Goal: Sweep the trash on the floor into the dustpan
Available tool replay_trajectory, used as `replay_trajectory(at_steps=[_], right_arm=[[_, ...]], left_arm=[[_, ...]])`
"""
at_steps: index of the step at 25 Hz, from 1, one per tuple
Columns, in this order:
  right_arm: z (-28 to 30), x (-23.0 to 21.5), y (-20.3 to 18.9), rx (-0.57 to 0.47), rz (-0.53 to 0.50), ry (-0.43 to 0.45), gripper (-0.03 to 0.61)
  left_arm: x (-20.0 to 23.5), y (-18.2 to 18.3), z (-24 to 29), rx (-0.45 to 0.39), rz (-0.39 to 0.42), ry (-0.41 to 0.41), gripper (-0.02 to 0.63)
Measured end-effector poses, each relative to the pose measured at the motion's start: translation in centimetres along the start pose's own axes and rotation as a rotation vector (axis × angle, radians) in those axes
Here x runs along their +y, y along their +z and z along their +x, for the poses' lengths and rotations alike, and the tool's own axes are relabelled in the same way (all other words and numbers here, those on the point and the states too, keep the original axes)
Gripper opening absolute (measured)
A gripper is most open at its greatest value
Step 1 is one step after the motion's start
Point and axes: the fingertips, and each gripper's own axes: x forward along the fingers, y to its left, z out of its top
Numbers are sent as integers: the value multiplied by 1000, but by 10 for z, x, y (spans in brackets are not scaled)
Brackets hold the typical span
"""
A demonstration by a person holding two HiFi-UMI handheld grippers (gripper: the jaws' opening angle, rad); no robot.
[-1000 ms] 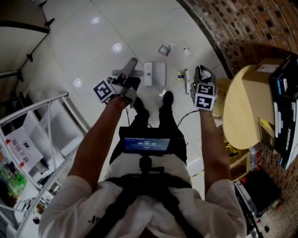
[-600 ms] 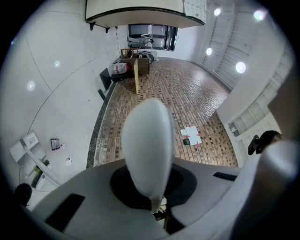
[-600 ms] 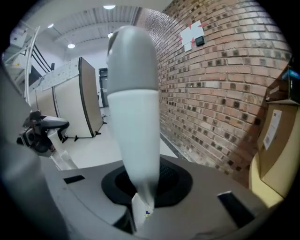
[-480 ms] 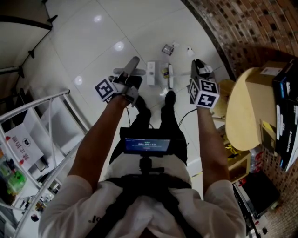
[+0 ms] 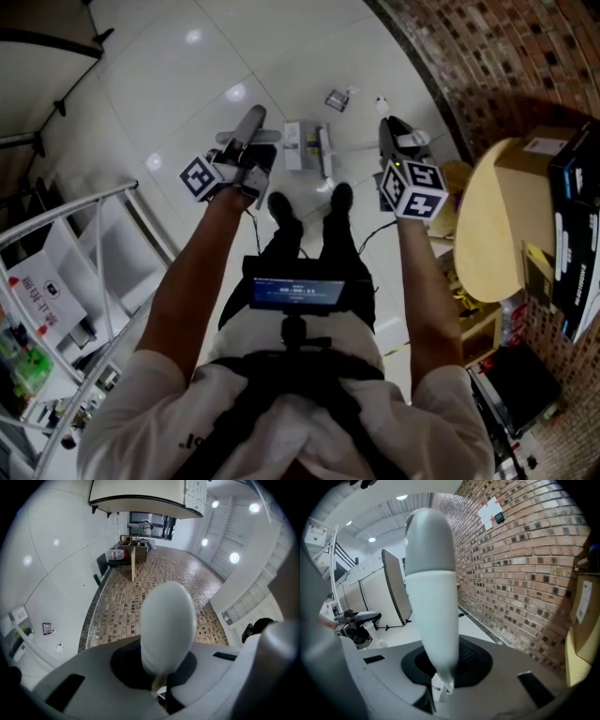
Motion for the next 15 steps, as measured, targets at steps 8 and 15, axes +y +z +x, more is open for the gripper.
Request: replay_trajectory(at_steps=[8, 15], right_arm=[[-9, 11, 27, -50, -63, -40, 32], [-22, -3, 61, -70, -162, -138, 32]], left_arm=[[-10, 33, -3, -6, 7, -30, 1], [-28, 66, 8, 5, 34, -77, 1]])
